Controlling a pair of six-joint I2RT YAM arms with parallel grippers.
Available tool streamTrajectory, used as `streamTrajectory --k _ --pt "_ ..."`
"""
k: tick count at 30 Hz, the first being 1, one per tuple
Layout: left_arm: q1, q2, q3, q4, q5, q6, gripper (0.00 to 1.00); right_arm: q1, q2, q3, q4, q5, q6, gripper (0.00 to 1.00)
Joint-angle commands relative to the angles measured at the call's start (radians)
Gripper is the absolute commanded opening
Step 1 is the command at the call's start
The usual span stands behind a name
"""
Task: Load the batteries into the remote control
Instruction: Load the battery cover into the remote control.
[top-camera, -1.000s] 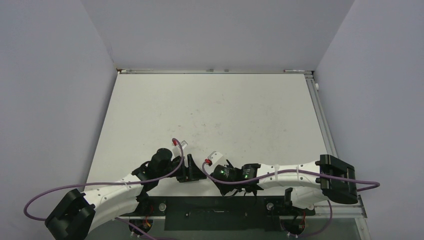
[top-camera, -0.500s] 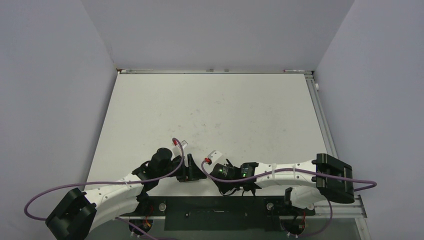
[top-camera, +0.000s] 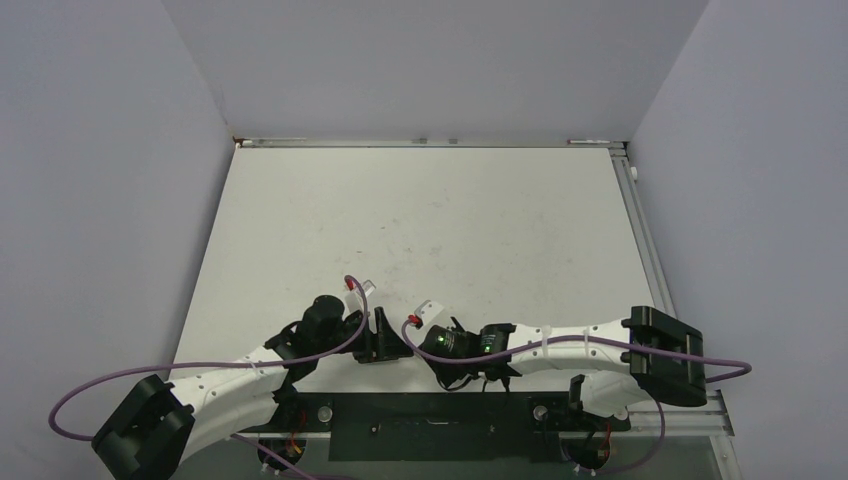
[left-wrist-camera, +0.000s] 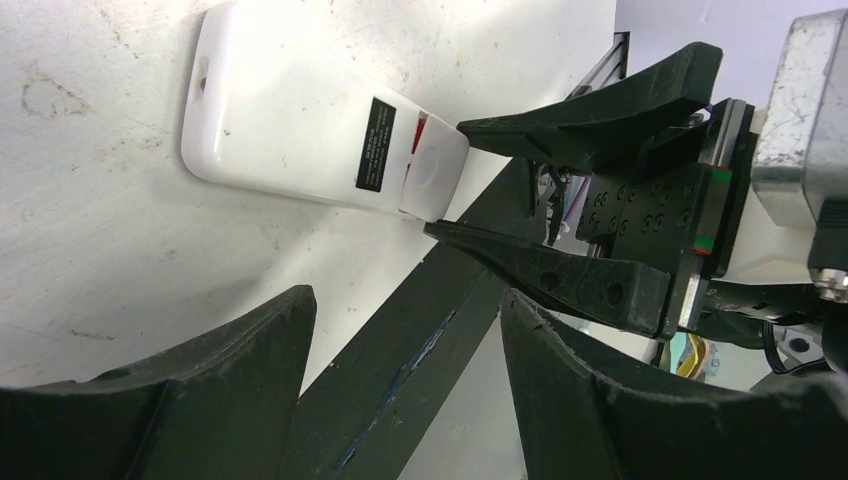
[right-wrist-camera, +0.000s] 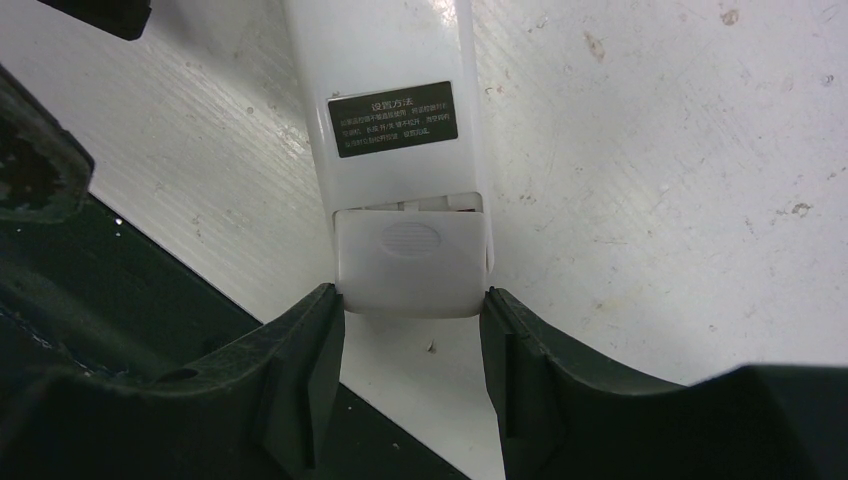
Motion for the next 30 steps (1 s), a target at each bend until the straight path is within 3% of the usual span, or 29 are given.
streamTrajectory --k 1,30 --pt "0.007 0.004 -0.006 0.055 0.025 0.017 0.65 -0.015 0.006 0.024 0.053 0.014 -0.025 0.23" --pt "0.009 0.026 -0.002 0.072 0.035 0.016 0.65 -0.079 0.025 0.055 0.042 -0.084 -0.187 0.25"
